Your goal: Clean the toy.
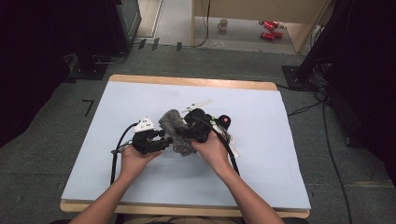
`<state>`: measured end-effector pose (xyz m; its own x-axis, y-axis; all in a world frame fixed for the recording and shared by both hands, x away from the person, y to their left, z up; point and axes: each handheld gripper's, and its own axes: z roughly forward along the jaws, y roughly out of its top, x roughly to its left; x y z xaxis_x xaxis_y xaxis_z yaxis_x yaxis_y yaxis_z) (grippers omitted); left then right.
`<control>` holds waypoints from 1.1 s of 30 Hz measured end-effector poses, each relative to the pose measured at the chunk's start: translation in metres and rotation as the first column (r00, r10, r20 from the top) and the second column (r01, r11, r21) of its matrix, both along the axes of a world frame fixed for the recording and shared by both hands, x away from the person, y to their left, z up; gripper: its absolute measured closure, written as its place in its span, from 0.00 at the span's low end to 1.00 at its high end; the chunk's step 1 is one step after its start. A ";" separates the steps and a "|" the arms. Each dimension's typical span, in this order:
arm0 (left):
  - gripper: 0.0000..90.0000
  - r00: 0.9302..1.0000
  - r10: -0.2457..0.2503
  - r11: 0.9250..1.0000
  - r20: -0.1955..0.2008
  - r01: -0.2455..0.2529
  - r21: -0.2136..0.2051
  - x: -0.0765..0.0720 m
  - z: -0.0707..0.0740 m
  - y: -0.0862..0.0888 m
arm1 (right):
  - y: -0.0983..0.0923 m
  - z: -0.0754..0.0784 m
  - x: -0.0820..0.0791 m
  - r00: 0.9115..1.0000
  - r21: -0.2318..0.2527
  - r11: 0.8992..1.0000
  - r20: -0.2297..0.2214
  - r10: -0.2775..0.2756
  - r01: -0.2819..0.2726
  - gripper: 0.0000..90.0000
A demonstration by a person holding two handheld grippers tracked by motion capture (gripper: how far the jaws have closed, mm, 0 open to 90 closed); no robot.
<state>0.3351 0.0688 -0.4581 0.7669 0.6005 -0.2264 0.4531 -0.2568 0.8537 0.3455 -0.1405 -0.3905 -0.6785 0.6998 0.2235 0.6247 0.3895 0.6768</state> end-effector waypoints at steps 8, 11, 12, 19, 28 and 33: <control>0.65 0.999 0.017 0.998 -0.029 -0.015 0.066 0.001 0.007 -0.007 | -0.015 0.006 0.005 0.999 -0.068 0.997 0.035 -0.024 0.027 0.88; 0.65 0.999 0.012 0.999 -0.038 -0.010 0.047 0.003 0.005 -0.004 | -0.028 0.010 0.008 0.997 -0.084 0.994 0.033 -0.071 0.074 0.88; 0.65 0.999 0.012 0.999 -0.038 -0.010 0.047 0.003 0.005 -0.004 | -0.032 0.010 0.010 0.996 -0.081 0.993 0.032 -0.080 0.082 0.88; 0.65 0.999 -0.010 1.000 -0.033 0.011 0.023 0.005 0.002 -0.002 | -0.060 0.007 0.021 0.989 0.002 0.989 -0.030 -0.146 0.146 0.88; 0.65 0.999 -0.036 0.997 0.002 0.036 0.074 0.003 0.000 -0.002 | -0.085 0.039 0.018 0.983 0.118 0.977 0.006 -0.181 0.179 0.88; 0.65 0.998 -0.054 0.997 -0.013 0.055 0.061 0.005 -0.002 0.001 | -0.109 0.045 0.021 0.975 0.134 0.967 0.018 -0.223 0.219 0.88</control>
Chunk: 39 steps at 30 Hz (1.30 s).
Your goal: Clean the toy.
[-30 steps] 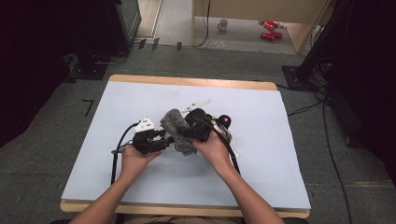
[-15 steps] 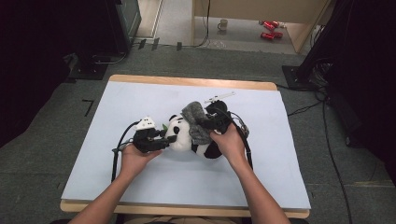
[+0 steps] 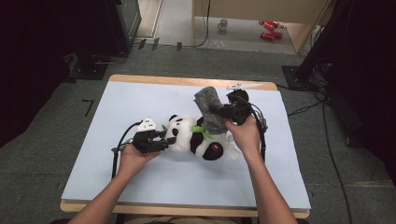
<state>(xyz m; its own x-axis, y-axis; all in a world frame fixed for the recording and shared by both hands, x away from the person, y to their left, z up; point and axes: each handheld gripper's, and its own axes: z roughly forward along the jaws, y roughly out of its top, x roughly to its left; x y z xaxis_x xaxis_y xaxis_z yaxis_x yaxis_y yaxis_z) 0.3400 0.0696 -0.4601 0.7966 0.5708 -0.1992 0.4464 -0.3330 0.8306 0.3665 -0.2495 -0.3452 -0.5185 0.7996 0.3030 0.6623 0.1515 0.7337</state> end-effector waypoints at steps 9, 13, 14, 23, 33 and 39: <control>0.65 1.000 -0.002 1.000 -0.003 0.002 -0.002 0.000 0.000 0.000 | 0.002 -0.020 0.007 0.997 0.027 0.999 -0.068 0.047 -0.046 0.88; 0.65 1.000 -0.004 1.000 0.000 0.004 0.002 -0.001 0.000 0.000 | 0.030 -0.030 0.006 0.981 0.059 0.986 -0.113 0.159 -0.153 0.88; 0.65 1.000 -0.005 1.000 0.001 0.005 0.003 -0.001 -0.001 0.000 | 0.034 -0.033 0.006 0.979 0.044 0.986 -0.123 0.163 -0.159 0.88; 0.65 1.000 0.003 1.000 -0.005 -0.003 -0.017 -0.001 0.000 -0.002 | 0.024 -0.051 0.014 0.989 -0.078 0.993 -0.124 0.079 -0.090 0.87; 0.65 1.000 0.006 1.000 -0.016 -0.006 -0.027 0.000 0.000 -0.001 | -0.002 -0.044 0.015 0.997 -0.170 0.985 -0.062 -0.045 0.034 0.88; 0.65 1.000 0.002 1.000 -0.013 -0.002 -0.024 0.001 0.000 -0.001 | -0.011 -0.040 0.014 0.996 -0.182 0.980 -0.034 -0.084 0.077 0.88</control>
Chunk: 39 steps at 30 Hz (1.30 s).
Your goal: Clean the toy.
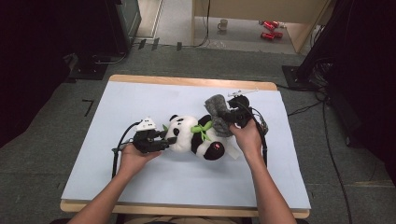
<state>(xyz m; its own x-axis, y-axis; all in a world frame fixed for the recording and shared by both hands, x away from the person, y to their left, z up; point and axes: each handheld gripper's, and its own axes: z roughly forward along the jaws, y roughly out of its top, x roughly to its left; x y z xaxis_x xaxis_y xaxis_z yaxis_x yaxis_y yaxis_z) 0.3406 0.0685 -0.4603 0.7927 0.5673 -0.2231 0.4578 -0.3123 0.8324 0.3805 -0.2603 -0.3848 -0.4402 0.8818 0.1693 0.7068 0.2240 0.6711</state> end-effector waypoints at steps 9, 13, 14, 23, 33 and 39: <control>0.64 1.000 0.003 1.000 -0.002 -0.003 -0.001 0.001 -0.001 0.000 | -0.006 0.037 -0.016 0.996 0.124 0.992 0.091 -0.001 -0.011 0.88; 0.64 1.000 0.003 1.000 -0.005 -0.003 0.000 0.001 -0.001 0.000 | 0.014 0.039 -0.020 0.993 0.153 0.984 0.088 0.075 -0.088 0.88; 0.64 1.000 0.003 1.000 -0.005 -0.003 0.001 0.002 0.000 0.000 | 0.018 0.037 -0.020 0.993 0.158 0.982 0.079 0.088 -0.100 0.88; 0.64 1.000 -0.001 1.000 -0.004 0.001 0.011 0.002 0.000 0.000 | 0.048 -0.007 -0.013 0.987 0.132 0.980 -0.043 0.158 -0.151 0.88; 0.64 0.999 -0.003 1.000 -0.045 0.003 -0.002 0.008 0.003 -0.001 | 0.019 -0.015 -0.012 0.996 0.115 0.990 0.004 0.086 -0.086 0.87; 0.64 0.999 -0.009 1.000 -0.053 0.008 -0.019 0.012 0.003 0.000 | -0.006 -0.010 -0.013 1.000 0.068 0.998 0.006 0.011 -0.011 0.88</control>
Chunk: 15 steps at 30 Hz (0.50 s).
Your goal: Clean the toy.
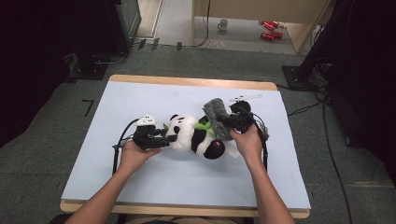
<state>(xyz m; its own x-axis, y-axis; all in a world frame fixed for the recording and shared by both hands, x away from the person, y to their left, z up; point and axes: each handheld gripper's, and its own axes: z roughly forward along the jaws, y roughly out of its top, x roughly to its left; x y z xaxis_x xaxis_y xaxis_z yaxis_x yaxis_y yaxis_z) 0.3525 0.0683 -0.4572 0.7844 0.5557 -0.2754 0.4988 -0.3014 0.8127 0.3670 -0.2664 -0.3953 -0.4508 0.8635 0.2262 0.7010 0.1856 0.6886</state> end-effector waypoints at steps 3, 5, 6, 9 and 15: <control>0.64 1.000 0.001 1.000 -0.001 -0.001 -0.004 0.001 0.000 -0.001 | -0.006 -0.002 0.001 1.000 0.011 1.000 -0.005 -0.005 0.005 0.88; 0.64 1.000 0.000 1.000 -0.003 0.000 -0.004 0.001 0.001 -0.001 | -0.007 -0.002 0.001 1.000 0.005 1.000 0.001 -0.008 0.008 0.88; 0.64 1.000 -0.001 1.000 -0.004 0.001 -0.004 0.001 0.001 -0.002 | -0.008 -0.002 0.001 1.000 0.003 1.000 0.006 -0.007 0.007 0.88; 0.64 1.000 -0.001 1.000 -0.010 0.001 -0.006 0.003 0.001 -0.002 | -0.015 0.002 -0.001 0.999 0.003 1.000 0.017 -0.030 0.030 0.88; 0.64 1.000 0.002 1.000 -0.018 -0.002 -0.002 0.004 0.001 -0.001 | -0.035 0.018 -0.008 0.994 0.035 0.994 0.034 -0.104 0.103 0.88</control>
